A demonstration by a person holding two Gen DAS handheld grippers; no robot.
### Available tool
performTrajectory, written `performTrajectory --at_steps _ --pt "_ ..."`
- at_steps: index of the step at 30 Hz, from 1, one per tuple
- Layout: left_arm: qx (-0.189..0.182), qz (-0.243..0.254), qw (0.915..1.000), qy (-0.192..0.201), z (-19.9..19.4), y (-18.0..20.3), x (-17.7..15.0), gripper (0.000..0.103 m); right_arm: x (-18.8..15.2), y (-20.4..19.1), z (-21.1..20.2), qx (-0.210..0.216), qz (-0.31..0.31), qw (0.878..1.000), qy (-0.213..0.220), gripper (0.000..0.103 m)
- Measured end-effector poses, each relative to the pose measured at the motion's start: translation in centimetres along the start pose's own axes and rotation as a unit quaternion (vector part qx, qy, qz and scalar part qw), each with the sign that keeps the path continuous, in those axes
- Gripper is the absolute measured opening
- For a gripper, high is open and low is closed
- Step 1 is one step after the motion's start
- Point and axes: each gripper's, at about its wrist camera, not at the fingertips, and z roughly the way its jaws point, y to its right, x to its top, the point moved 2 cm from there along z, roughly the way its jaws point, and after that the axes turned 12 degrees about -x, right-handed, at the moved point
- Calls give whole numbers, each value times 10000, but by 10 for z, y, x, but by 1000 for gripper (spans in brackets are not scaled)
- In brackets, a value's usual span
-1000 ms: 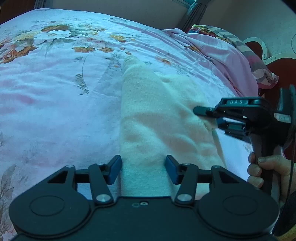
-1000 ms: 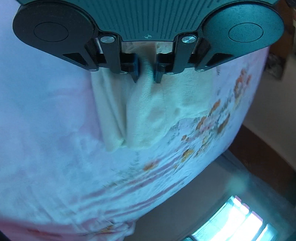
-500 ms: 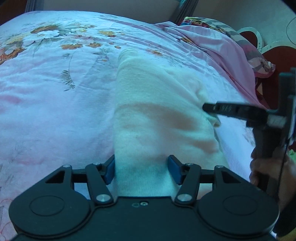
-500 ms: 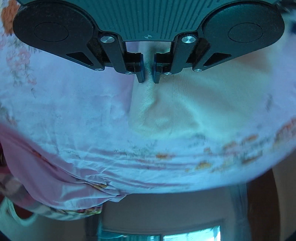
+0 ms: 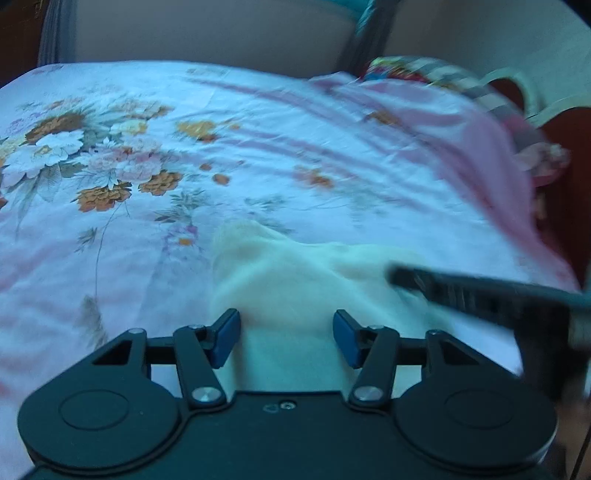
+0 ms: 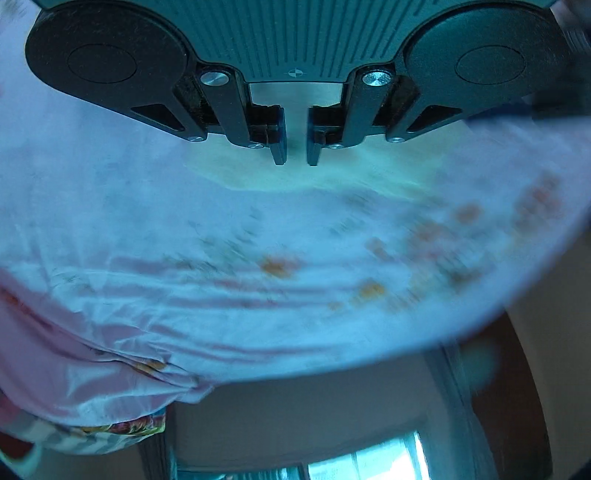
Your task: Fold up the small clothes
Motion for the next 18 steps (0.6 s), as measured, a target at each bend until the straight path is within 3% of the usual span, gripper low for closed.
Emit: performTrajectory --at_steps 1,2,3,6,9,11,15,18 --pt "133 -37 9999 -21 10 -6 2 58 -8 2 15 -321 -252 9991 -135 8" --pt "181 -140 9997 -92 19 -12 3 68 -14 7 26 -302 -257 9991 -159 8" --pt "161 -292 9993 -184 25 -18 3 70 -16 13 28 -271 -75 9995 -150 8" --pt "105 -468 9988 -85 20 -21 -1 66 -12 12 21 -265 -28 9994 -204 9" --pt "218 -92 9996 133 -3 -8 -15 66 -19 12 -16 262 203 9994 79 9" --pt "91 -93 9998 120 -17 -3 -32 66 -34 5 -36 413 85 9990 177 9" --pt "72 79 9999 -13 -31 9 -70 66 -75 -6 -42 156 -317 9993 122 10" --pt "84 -29 10000 10 -48 17 -79 65 -71 -2 -60 98 -65 9999 53 11"
